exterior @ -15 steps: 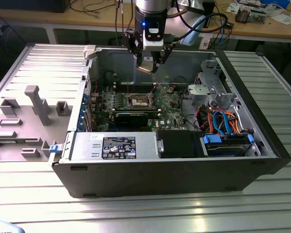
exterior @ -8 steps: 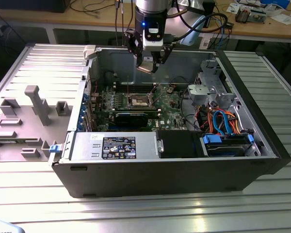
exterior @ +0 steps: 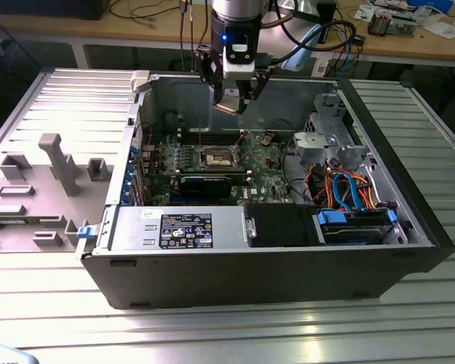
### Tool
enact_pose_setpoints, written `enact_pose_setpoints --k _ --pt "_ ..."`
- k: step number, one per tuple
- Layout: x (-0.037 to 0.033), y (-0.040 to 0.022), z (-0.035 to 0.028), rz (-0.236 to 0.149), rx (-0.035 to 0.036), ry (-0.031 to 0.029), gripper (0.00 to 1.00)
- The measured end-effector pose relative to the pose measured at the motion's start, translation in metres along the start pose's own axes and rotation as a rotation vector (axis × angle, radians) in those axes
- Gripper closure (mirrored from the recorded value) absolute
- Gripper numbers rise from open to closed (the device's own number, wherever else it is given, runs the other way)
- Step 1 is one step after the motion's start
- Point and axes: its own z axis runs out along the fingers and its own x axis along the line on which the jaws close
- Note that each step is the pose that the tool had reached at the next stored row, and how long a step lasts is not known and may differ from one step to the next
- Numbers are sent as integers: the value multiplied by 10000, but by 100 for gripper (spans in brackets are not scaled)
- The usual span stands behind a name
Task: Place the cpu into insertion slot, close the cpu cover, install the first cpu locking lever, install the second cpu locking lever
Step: 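Place the cpu into insertion slot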
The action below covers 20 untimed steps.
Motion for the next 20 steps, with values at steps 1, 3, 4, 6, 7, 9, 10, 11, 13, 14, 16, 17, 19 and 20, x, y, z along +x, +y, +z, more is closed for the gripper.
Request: enact_pose_setpoints --k 1,3,4,6,7,9,10,11,13,14,16,17,19,20 --pt "0 0 0 10 0 -1 45" --pt "0 0 0 24 0 -3 45" --pt "0 0 0 31 0 -3 45" --pt "0 0 0 49 0 -4 45" --pt "0 0 0 55 0 -5 45" --pt "0 0 0 69 0 -7 45" --pt "0 0 0 83 0 -8 45" --pt "0 0 0 88 0 -8 45" --pt "0 0 0 103 0 -9 45" --pt "0 0 0 110 0 -10 45" --pt "0 0 0 131 -1 -12 45" --pt "0 0 0 138 -1 -13 45" --pt "0 0 0 154 -1 -14 45" --pt "0 0 0 161 -2 -14 45"
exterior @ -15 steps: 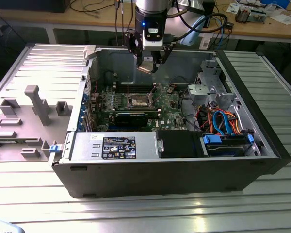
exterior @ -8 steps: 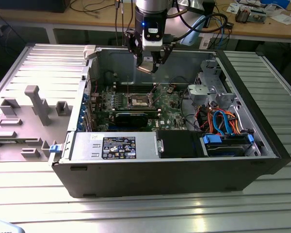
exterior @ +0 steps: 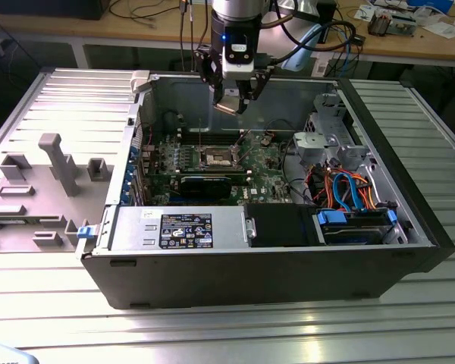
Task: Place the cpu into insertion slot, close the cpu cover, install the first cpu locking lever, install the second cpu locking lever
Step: 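Place the cpu into insertion slot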
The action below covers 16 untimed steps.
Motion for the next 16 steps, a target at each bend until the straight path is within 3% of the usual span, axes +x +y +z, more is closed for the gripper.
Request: enact_pose_setpoints --k 16 --pt "0 0 0 131 -2 -12 45"
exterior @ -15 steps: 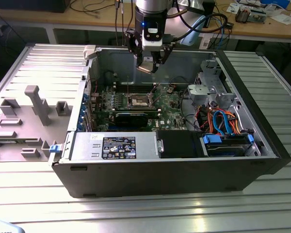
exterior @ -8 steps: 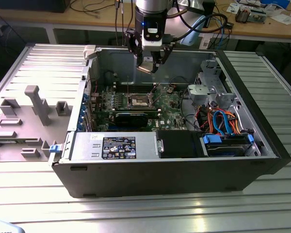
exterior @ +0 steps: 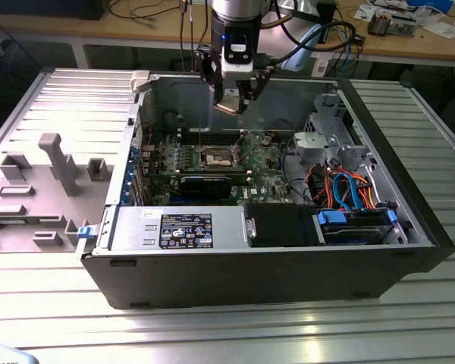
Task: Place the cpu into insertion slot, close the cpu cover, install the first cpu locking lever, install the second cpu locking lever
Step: 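Place the cpu into insertion slot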
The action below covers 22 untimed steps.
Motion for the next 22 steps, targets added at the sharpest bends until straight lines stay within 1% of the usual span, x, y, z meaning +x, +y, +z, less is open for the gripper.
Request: enact_pose_setpoints --k 22 --pt "0 0 0 158 -2 -13 45"
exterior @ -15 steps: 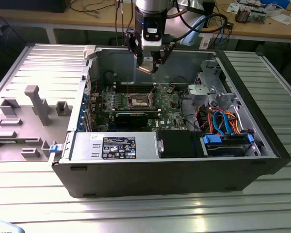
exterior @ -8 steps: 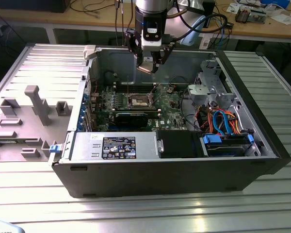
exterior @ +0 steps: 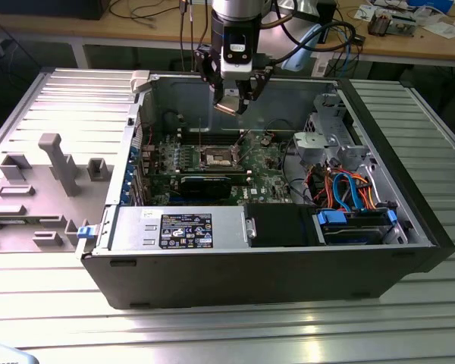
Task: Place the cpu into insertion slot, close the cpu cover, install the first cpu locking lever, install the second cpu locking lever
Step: 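Place the cpu into insertion slot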
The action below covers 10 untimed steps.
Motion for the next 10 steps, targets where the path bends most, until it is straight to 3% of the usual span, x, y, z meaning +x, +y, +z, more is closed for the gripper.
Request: enact_pose_setpoints --k 10 --pt "0 0 0 67 -2 -6 45"
